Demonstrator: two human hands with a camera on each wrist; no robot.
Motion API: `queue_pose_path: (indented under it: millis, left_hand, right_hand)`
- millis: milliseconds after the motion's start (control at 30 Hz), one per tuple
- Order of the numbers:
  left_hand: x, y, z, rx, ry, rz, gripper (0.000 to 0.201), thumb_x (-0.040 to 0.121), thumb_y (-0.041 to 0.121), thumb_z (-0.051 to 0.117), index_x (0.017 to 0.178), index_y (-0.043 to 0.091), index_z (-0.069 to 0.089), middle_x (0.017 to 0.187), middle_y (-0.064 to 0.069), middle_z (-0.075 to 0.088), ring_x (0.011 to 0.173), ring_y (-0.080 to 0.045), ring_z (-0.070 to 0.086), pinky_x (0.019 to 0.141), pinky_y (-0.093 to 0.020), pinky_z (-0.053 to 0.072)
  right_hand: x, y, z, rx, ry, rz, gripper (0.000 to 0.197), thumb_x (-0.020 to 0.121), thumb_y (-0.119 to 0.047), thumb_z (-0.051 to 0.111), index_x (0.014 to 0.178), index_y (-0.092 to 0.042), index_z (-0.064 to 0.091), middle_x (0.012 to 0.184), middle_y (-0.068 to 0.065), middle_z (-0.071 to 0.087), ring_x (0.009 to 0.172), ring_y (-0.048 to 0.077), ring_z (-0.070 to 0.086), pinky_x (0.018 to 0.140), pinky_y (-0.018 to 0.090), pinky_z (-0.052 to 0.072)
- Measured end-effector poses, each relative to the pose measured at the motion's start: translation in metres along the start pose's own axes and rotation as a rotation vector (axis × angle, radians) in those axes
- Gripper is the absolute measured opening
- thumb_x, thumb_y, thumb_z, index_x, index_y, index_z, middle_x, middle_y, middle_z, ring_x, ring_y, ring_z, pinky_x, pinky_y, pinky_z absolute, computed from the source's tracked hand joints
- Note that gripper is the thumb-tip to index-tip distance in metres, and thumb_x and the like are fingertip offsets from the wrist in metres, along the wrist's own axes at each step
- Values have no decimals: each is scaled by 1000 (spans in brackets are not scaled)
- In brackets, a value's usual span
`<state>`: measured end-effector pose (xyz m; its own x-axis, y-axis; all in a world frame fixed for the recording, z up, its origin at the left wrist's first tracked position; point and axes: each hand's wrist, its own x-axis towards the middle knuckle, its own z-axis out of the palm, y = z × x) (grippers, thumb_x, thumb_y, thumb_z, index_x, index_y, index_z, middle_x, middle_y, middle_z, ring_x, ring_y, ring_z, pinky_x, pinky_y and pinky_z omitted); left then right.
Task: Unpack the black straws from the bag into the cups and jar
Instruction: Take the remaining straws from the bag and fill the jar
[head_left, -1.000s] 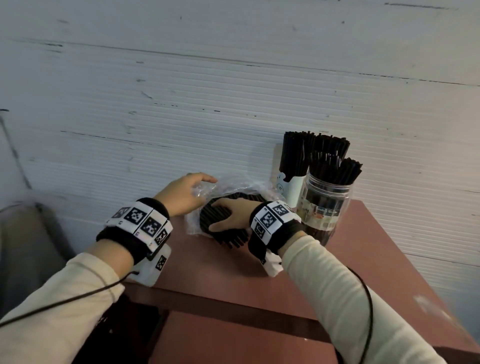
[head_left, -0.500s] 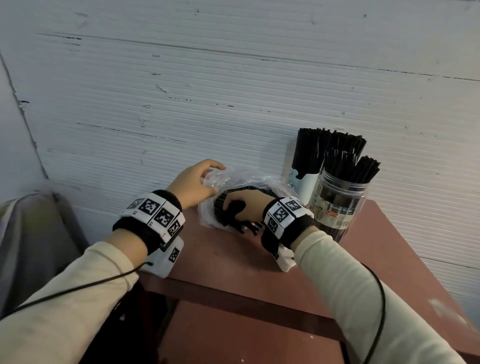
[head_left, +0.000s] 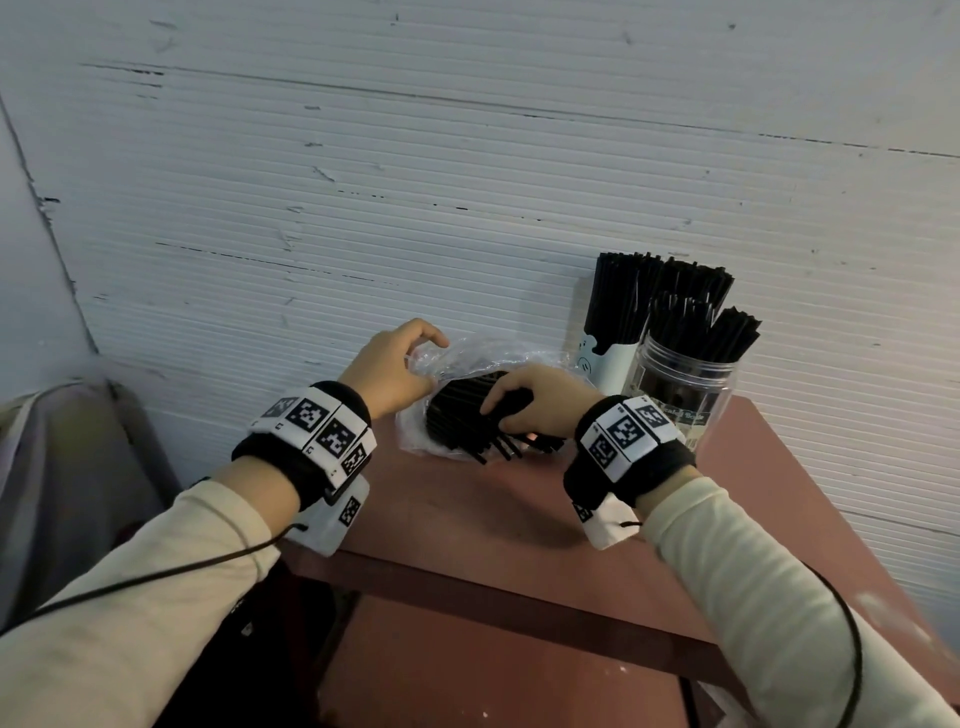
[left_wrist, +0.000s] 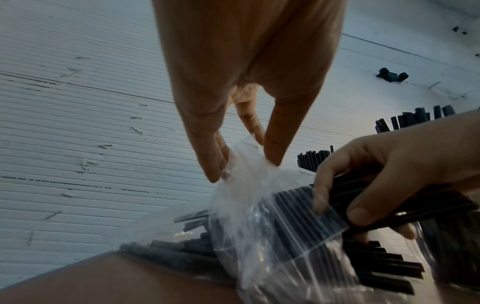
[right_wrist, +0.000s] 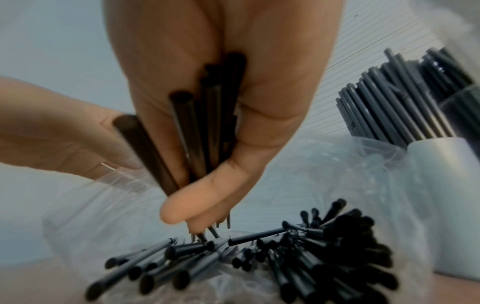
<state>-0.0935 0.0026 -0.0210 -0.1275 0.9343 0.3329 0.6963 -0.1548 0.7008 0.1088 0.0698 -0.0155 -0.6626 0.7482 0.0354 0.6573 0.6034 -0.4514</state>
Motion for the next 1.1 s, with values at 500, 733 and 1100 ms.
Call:
queue_pose_path:
  millis: [500,733,1100]
  left_hand:
    - [4,64,62,366,-340,317,63,63,31,84,114,31,47,103,13,53,97,-12,53,79,-27,45]
    - [2,90,75,228,-269,352,13,88,38,66,90,28,58,76,12,59,75,-9,59,61,-16,37]
    - [-16,117,101,-480,-490,139,26,83,37,71,75,14,62,69,-1,63,72,-13,62,82,-30,49]
  right_hand:
    - [-83,-1,-56,64,-56,-65,28,80,-12,73,102,-29,73,94,-8,69,76,8,66,70,13,51]
    - [-125,-9,-88,125,90,-145,37,86,-21,71,121,-30,64,98,-16,66,80,-5,62,73,11,47]
    - [-120,-25,-83,61,742,-425,24,95,-13,54,116,-13,65,111,-10,60,105,0,57,93,12,42]
